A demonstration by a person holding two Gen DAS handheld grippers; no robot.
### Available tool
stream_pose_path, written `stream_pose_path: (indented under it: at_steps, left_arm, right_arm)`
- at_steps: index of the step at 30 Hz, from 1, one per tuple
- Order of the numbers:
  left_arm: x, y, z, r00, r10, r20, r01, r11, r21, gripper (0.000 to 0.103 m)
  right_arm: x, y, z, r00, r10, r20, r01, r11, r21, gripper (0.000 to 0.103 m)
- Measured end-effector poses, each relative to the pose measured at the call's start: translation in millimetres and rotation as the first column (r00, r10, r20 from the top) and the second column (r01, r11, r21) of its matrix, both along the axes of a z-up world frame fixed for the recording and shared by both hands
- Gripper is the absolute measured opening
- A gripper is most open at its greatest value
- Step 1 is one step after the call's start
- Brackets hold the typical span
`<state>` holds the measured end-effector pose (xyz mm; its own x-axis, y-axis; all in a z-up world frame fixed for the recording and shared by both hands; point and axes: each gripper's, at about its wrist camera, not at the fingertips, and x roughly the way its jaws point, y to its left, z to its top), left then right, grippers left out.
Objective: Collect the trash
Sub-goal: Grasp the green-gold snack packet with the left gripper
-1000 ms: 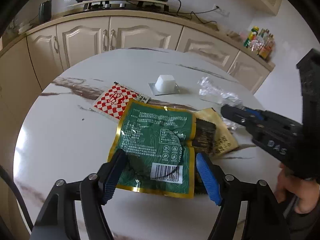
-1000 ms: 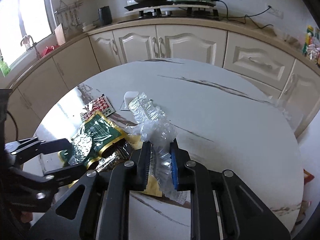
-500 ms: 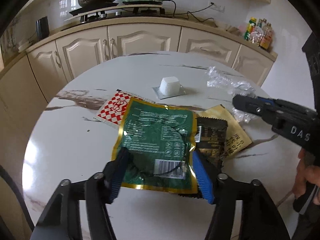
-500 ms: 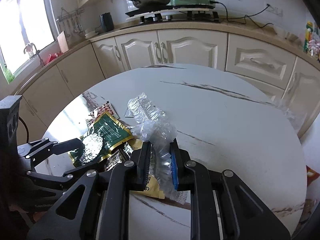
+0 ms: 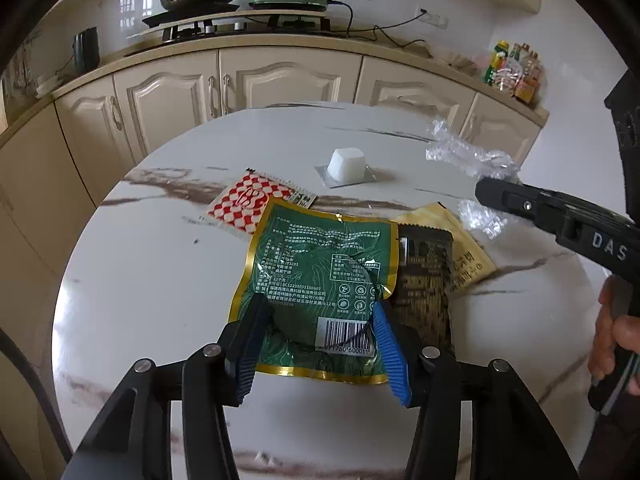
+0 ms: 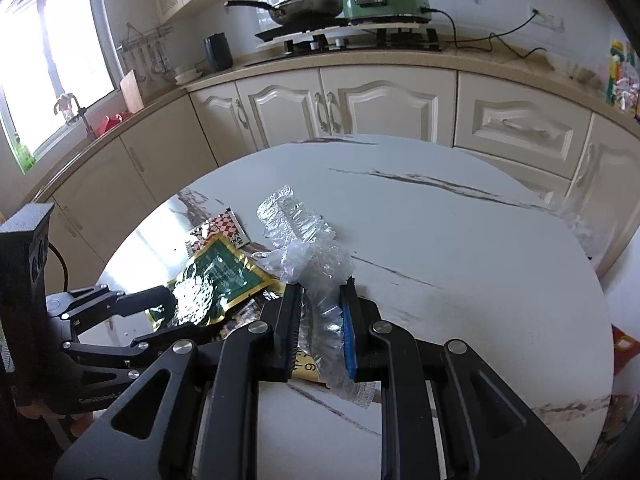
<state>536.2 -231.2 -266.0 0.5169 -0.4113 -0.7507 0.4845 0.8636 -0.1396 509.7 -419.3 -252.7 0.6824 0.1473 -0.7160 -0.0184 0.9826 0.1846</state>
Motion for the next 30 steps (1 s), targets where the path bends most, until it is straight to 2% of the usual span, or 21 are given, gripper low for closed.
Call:
stream_pose_path:
  at_steps: [2,3,5,6,7,8,11,13,14,15,16,19,23,25,28,30]
  left_arm:
    - [-4.5,5.1,1.3,1.0,-0.008,-0.015,0.007,1.0,-0.017,0.045]
    - [-6.7,9.5,2.9,1.0,0.005,-0.012,-0.006,1.0,-0.022,0.0]
    - [-5.6,21.5,2.5,0.998,0.01,-0.061,-0.014,0.997,-0.069,0.0]
    - [-5.2,22.4,0.5,0.998,0.012,-0.068,-0.015,0.999,-0.048,0.0]
    - [-6.0,23.6,-2.6,0.999,0.021,-0.047,-0.021,1.0,0.007,0.0]
    - [-6.7,24.7,-3.9,0.999,0.025,-0.038,-0.024,1.0,0.011,0.0]
    - [-4.7,25.8,-0.1,0.999,0.027,-0.044,-0.029,0.999,-0.039,0.001]
    - [-4.5,20.4,5.6,0.999,0.02,-0.025,-0.022,0.998,-0.056,0.015]
    - [-2.5,15.0,7.3,1.0,0.012,-0.019,-0.013,0.998,-0.063,0.039]
    - [-2.1,11.6,9.1,1.0,0.012,-0.009,-0.013,0.997,-0.074,0.057]
    - [-0.5,8.1,9.9,1.0,0.012,0.002,-0.012,0.996,-0.09,0.061]
    - [9.3,-6.9,7.2,1.0,-0.007,0.003,0.008,0.998,-0.069,0.062]
    - [25.3,-30.5,-9.1,0.999,-0.009,-0.037,0.008,1.0,-0.028,0.065]
    - [30.6,-31.7,-12.1,0.999,0.001,-0.048,-0.003,0.999,-0.051,0.065]
    - [28.3,-40.6,-11.3,0.999,-0.008,-0.034,0.007,1.0,-0.027,0.065]
    - [23.3,-42.3,-8.0,0.999,-0.025,-0.048,0.023,0.999,-0.048,0.065]
  right_arm:
    - [-1.7,2.7,2.7,1.0,0.004,0.008,-0.004,1.0,0.005,0.017]
    - [-1.7,4.1,3.4,1.0,0.008,0.008,-0.008,1.0,0.005,0.017]
    - [-3.8,9.5,4.7,1.0,0.019,0.013,-0.019,1.0,0.001,0.017]
    - [-4.3,13.1,5.6,1.0,0.025,0.013,-0.025,1.0,0.001,0.017]
    - [-4.6,16.8,6.2,0.999,0.033,0.01,-0.034,0.999,0.003,0.017]
    - [-5.6,20.1,6.7,0.999,0.036,0.013,-0.036,0.999,0.004,0.017]
    - [-6.8,28.3,6.9,0.999,0.043,0.015,-0.044,0.999,0.001,0.017]
    - [-7.7,30.7,6.6,0.999,0.044,0.013,-0.044,0.999,-0.003,0.017]
    - [-8.7,31.0,5.5,0.999,0.041,0.013,-0.041,0.999,-0.007,0.017]
    - [-8.7,29.9,4.0,0.999,0.031,0.008,-0.031,0.999,-0.017,0.017]
    - [-8.6,28.0,2.8,1.0,0.025,0.004,-0.025,1.0,-0.019,0.017]
    - [-10.3,20.9,1.7,1.0,0.012,0.001,-0.012,1.0,-0.012,0.017]
    - [-12.8,11.9,0.7,1.0,-0.004,0.002,0.004,1.0,-0.012,0.017]
    - [-12.9,6.8,-0.5,1.0,-0.011,0.002,0.011,1.0,-0.006,0.017]
    - [-12.5,1.3,-1.4,1.0,-0.016,0.004,0.016,1.0,0.003,0.017]
    - [-11.7,-0.5,-1.4,1.0,-0.015,0.006,0.015,1.0,0.007,0.017]
